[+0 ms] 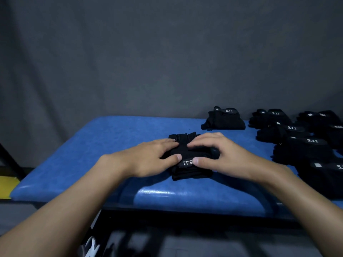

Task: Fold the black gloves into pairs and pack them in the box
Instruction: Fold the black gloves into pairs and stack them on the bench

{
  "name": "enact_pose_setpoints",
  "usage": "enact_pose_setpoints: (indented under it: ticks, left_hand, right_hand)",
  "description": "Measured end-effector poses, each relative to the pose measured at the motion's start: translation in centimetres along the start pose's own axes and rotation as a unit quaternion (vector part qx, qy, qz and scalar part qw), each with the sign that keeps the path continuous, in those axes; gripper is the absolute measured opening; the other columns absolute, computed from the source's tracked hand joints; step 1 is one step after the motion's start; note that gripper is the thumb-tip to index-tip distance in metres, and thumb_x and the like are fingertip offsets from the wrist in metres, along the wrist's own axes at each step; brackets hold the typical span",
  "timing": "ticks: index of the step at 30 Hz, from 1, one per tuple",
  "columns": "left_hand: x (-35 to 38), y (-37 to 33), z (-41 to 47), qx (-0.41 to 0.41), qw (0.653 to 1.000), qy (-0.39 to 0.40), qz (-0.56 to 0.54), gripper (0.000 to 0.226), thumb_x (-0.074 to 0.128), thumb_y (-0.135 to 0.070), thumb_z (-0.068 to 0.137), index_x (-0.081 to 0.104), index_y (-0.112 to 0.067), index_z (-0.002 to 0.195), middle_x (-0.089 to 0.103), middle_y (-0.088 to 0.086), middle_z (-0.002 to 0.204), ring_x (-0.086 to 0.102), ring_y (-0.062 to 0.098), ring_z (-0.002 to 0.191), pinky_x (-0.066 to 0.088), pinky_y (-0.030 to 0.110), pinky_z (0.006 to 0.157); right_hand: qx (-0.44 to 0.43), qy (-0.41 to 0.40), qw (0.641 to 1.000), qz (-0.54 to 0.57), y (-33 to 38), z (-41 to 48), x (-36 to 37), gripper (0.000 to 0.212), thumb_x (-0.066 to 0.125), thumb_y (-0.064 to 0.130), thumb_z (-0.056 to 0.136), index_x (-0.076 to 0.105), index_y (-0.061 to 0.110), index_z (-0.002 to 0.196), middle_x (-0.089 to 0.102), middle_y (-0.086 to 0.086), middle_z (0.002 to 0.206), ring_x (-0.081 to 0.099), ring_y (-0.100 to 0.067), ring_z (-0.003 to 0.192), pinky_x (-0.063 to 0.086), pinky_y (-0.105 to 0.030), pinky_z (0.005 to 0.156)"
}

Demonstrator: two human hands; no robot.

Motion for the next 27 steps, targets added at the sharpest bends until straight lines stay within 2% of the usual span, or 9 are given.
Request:
enact_pose_setpoints:
  ticks: [2, 4, 5, 8, 12, 15, 18, 23, 27]
  left_hand:
    - [0.0, 0.0, 0.0, 0.0, 1.0, -0.004, 0.006, 0.064, 0.038, -0.056, 0.099, 0.026, -0.028, 0.155, 0.022, -0.013, 0.162, 0.02, 0.008, 0.149, 0.017, 0.033, 0.122]
    - [0.0, 0.0, 0.1, 0.006, 1.0, -0.014, 0.003, 0.063, 0.039, -0.055, 0.099, 0.028, -0.026, 0.155, 0.024, -0.012, 0.162, 0.022, 0.008, 0.148, 0.018, 0.032, 0.122]
    - [0.0, -0.1, 0.0, 0.01, 1.0, -0.022, -0.001, 0.063, 0.04, -0.054, 0.099, 0.03, -0.025, 0.154, 0.025, -0.011, 0.161, 0.023, 0.008, 0.147, 0.019, 0.031, 0.122]
    - [-0.1, -0.4, -0.4, 0.039, 0.997, -0.063, -0.004, 0.054, 0.044, -0.049, 0.1, 0.043, -0.023, 0.148, 0.032, -0.007, 0.158, 0.028, 0.008, 0.145, 0.022, 0.03, 0.12]
    - [-0.9, -1.6, -1.3, 0.133, 0.984, -0.119, 0.002, 0.045, 0.053, -0.048, 0.095, 0.062, -0.024, 0.131, 0.053, -0.011, 0.141, 0.044, 0.002, 0.132, 0.036, 0.031, 0.112]
    - [-1.0, -1.9, -1.9, 0.153, 0.984, -0.093, -0.011, 0.054, 0.067, -0.055, 0.08, 0.064, -0.029, 0.127, 0.06, -0.019, 0.126, 0.055, -0.002, 0.116, 0.045, 0.026, 0.1]
    - [-0.7, -1.6, -2.0, 0.141, 0.988, -0.067, -0.014, 0.057, 0.081, -0.042, 0.075, 0.063, -0.031, 0.127, 0.059, -0.019, 0.124, 0.056, 0.0, 0.112, 0.046, 0.027, 0.098]
    - [-0.8, -1.8, -2.2, 0.146, 0.985, -0.09, -0.001, 0.044, 0.076, -0.036, 0.082, 0.065, -0.033, 0.124, 0.065, -0.019, 0.121, 0.059, -0.001, 0.108, 0.047, 0.027, 0.093]
    - [-0.9, -2.0, -2.5, 0.145, 0.984, -0.101, -0.007, 0.032, 0.07, -0.034, 0.088, 0.067, -0.034, 0.121, 0.069, -0.02, 0.113, 0.062, -0.001, 0.102, 0.047, 0.023, 0.088]
  right_hand:
    - [-0.007, 0.008, 1.0, 0.025, 0.1, -0.2, -0.7, 0.026, 0.077, 0.033, 0.082, 0.07, 0.039, 0.106, 0.06, 0.018, 0.111, 0.049, -0.001, 0.113, 0.037, -0.028, 0.104]
    - [-0.003, 0.03, 0.998, 0.051, 0.1, -0.4, -1.2, 0.024, 0.078, 0.025, 0.081, 0.073, 0.035, 0.103, 0.061, 0.013, 0.104, 0.056, -0.002, 0.101, 0.041, -0.021, 0.093]
    - [0.002, 0.041, 0.998, 0.051, 0.0, -0.5, -1.3, 0.026, 0.079, 0.025, 0.081, 0.073, 0.034, 0.104, 0.061, 0.012, 0.105, 0.058, -0.002, 0.1, 0.042, -0.02, 0.093]
    - [0.02, 0.083, 0.996, 0.032, -0.3, -0.9, -1.2, 0.039, 0.082, 0.028, 0.077, 0.07, 0.036, 0.112, 0.06, 0.016, 0.111, 0.058, 0.0, 0.106, 0.042, -0.023, 0.099]
    - [0.02, 0.094, 0.995, 0.016, -0.3, -1.2, -1.1, 0.045, 0.083, 0.024, 0.076, 0.067, 0.037, 0.116, 0.057, 0.018, 0.114, 0.055, 0.002, 0.108, 0.041, -0.02, 0.099]
    - [0.015, 0.1, 0.995, 0.01, -0.2, -1.3, -1.1, 0.047, 0.082, 0.023, 0.076, 0.066, 0.038, 0.118, 0.056, 0.018, 0.115, 0.055, 0.003, 0.108, 0.04, -0.018, 0.099]
    - [0.019, 0.104, 0.994, 0.01, -0.2, -1.3, -1.1, 0.046, 0.082, 0.024, 0.077, 0.066, 0.04, 0.117, 0.056, 0.019, 0.114, 0.054, 0.004, 0.107, 0.04, -0.015, 0.097]
    - [0.023, 0.11, 0.994, 0.002, -0.2, -1.2, -1.2, 0.05, 0.082, 0.024, 0.076, 0.065, 0.041, 0.12, 0.056, 0.02, 0.115, 0.054, 0.006, 0.107, 0.038, -0.012, 0.097]
    - [0.026, 0.103, 0.994, 0.005, -0.3, -1.2, -1.1, 0.054, 0.082, 0.023, 0.076, 0.063, 0.041, 0.122, 0.056, 0.021, 0.116, 0.055, 0.003, 0.11, 0.041, -0.022, 0.102]
Point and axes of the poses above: each hand's wrist, its own z-axis towards the middle knuckle, its own x-axis out of the palm, y = z × x, the point moved 1 cm from there along z, towards the middle knuckle
